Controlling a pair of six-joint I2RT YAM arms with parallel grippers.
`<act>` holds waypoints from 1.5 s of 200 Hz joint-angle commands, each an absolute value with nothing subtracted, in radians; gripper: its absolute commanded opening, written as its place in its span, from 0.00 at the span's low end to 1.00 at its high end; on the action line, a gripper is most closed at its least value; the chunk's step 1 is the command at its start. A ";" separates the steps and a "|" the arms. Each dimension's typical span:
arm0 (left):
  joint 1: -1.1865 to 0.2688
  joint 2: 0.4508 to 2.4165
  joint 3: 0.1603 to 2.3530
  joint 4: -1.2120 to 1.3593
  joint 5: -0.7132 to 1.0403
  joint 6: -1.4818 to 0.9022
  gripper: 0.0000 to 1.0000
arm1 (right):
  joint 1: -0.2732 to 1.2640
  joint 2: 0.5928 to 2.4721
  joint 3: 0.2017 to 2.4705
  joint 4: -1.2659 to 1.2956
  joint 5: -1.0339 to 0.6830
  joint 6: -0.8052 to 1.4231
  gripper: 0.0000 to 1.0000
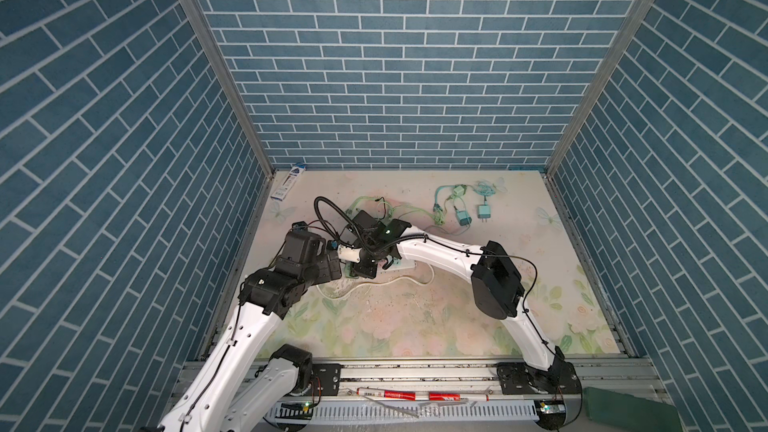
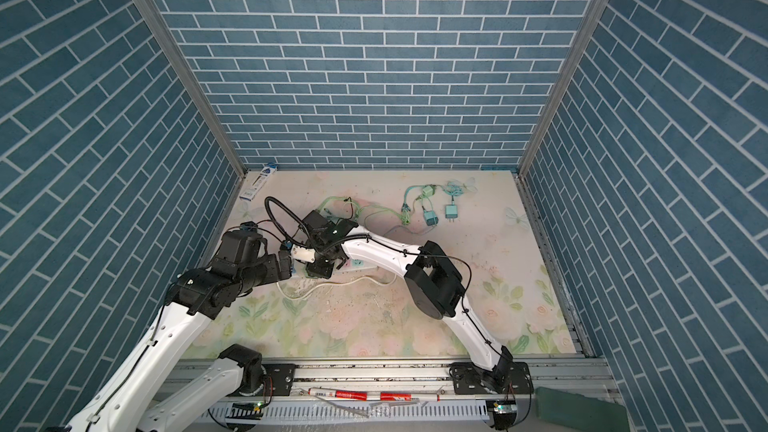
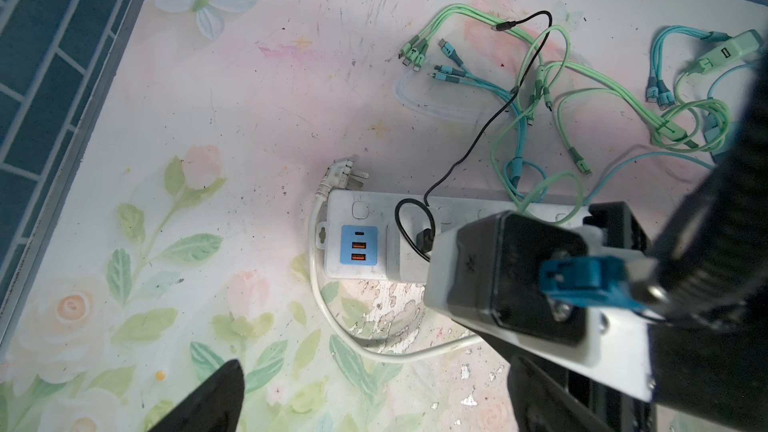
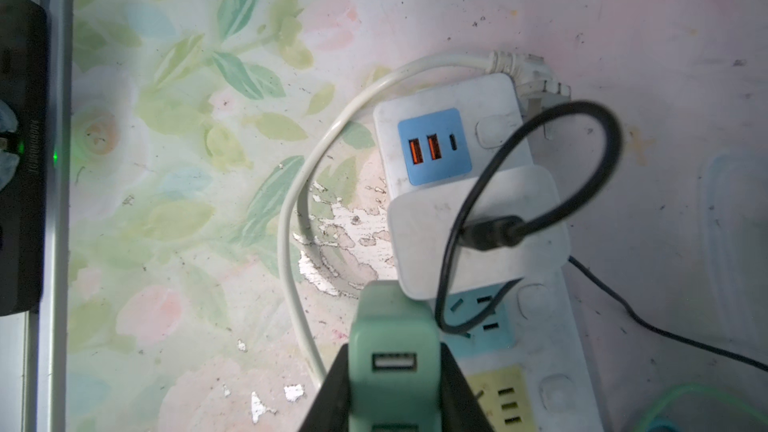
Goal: Insert the plug
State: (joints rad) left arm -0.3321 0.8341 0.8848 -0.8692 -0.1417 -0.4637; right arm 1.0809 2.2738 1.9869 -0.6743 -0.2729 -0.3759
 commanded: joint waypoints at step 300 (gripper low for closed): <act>-0.311 0.792 0.849 -0.881 -0.157 -0.452 1.00 | 1.025 2.329 2.035 -0.756 -0.300 -0.621 0.06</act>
State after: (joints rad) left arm -0.3183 0.8005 0.8574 -0.8696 -0.1528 -0.4564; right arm 1.0199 2.3226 2.0445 -0.6575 -0.2687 -0.5438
